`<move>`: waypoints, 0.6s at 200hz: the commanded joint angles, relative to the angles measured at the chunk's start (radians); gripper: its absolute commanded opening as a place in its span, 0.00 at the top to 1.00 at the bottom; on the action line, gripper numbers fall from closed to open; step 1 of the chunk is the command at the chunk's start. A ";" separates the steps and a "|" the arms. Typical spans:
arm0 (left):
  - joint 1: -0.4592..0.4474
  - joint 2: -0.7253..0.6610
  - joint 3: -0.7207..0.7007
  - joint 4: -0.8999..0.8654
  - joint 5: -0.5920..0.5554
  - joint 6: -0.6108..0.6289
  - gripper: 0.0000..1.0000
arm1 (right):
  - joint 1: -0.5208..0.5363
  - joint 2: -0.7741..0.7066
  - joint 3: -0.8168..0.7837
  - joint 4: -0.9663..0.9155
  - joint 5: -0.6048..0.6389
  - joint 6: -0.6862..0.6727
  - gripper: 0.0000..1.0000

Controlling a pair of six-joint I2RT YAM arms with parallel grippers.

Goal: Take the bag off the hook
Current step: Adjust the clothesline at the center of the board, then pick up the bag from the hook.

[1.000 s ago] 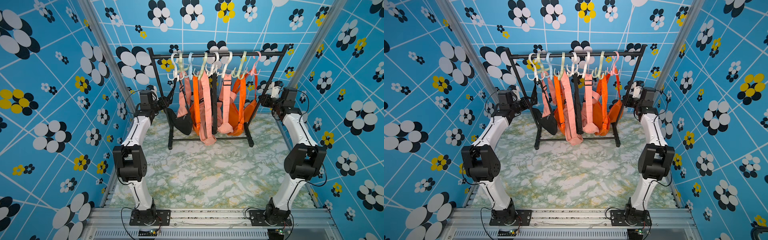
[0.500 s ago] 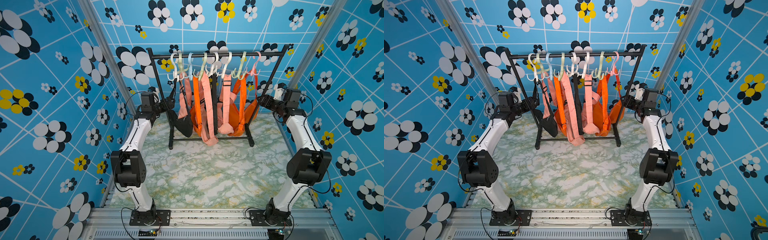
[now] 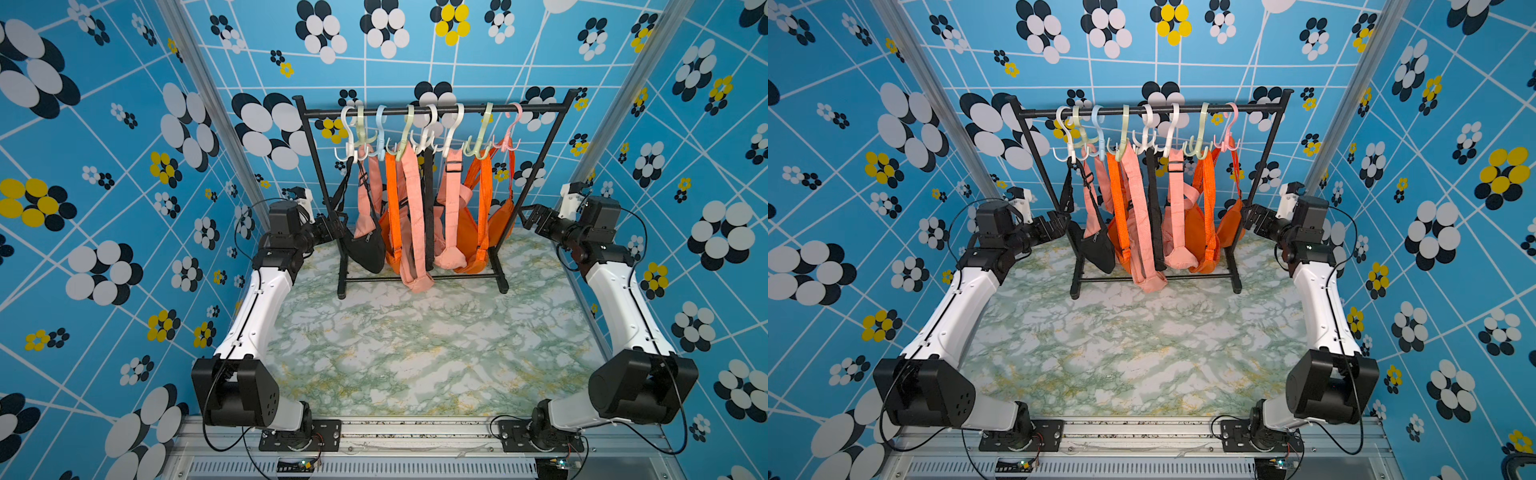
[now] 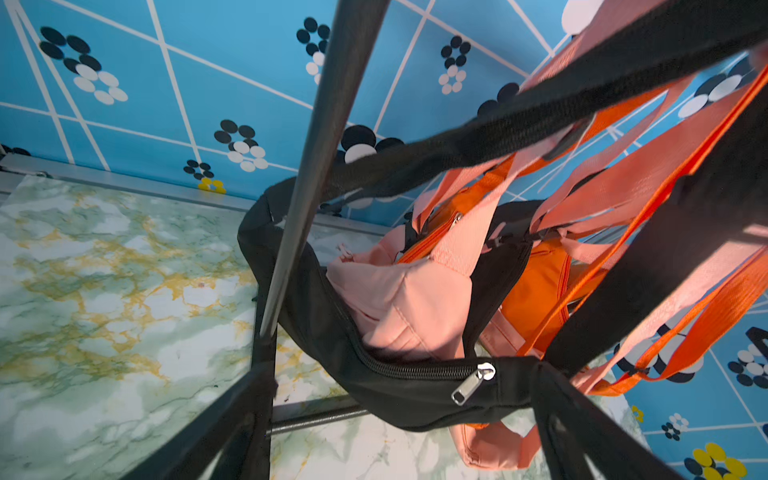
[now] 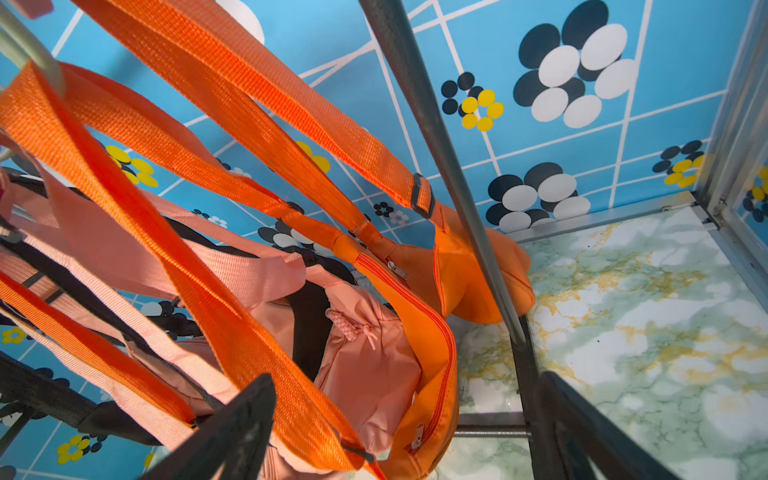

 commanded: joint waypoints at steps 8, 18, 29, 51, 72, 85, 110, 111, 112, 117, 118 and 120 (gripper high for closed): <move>-0.073 -0.020 -0.003 -0.102 0.011 0.081 0.01 | 0.075 -0.128 -0.036 0.009 0.059 -0.044 0.01; -0.100 -0.013 0.004 -0.119 0.017 0.089 0.01 | 0.141 -0.159 -0.036 -0.023 0.105 -0.117 0.00; -0.130 -0.003 0.009 -0.119 0.037 0.092 0.01 | 0.212 -0.183 -0.037 -0.046 0.143 -0.162 0.01; -0.189 0.033 0.036 -0.131 0.020 0.103 0.01 | 0.306 -0.213 -0.060 -0.029 0.134 -0.154 0.01; -0.223 0.097 0.097 -0.161 -0.002 0.105 0.01 | 0.396 -0.209 -0.073 -0.020 0.126 -0.161 0.01; -0.244 0.129 0.137 -0.174 -0.015 0.112 0.02 | 0.454 -0.191 -0.071 -0.020 0.124 -0.178 0.03; -0.276 0.190 0.207 -0.191 -0.030 0.127 0.08 | 0.533 -0.135 -0.055 -0.015 0.104 -0.190 0.09; -0.276 0.191 0.210 -0.191 -0.030 0.128 0.08 | 0.534 -0.131 -0.054 -0.014 0.102 -0.190 0.09; -0.276 0.193 0.213 -0.191 -0.031 0.127 0.09 | 0.537 -0.130 -0.054 -0.013 0.101 -0.191 0.09; -0.279 0.202 0.223 -0.192 -0.034 0.128 0.09 | 0.547 -0.118 -0.051 -0.010 0.094 -0.188 0.10; -0.280 0.203 0.225 -0.192 -0.036 0.127 0.09 | 0.549 -0.116 -0.049 -0.010 0.093 -0.188 0.10; -0.281 0.206 0.230 -0.192 -0.038 0.125 0.10 | 0.552 -0.112 -0.048 -0.009 0.092 -0.186 0.10</move>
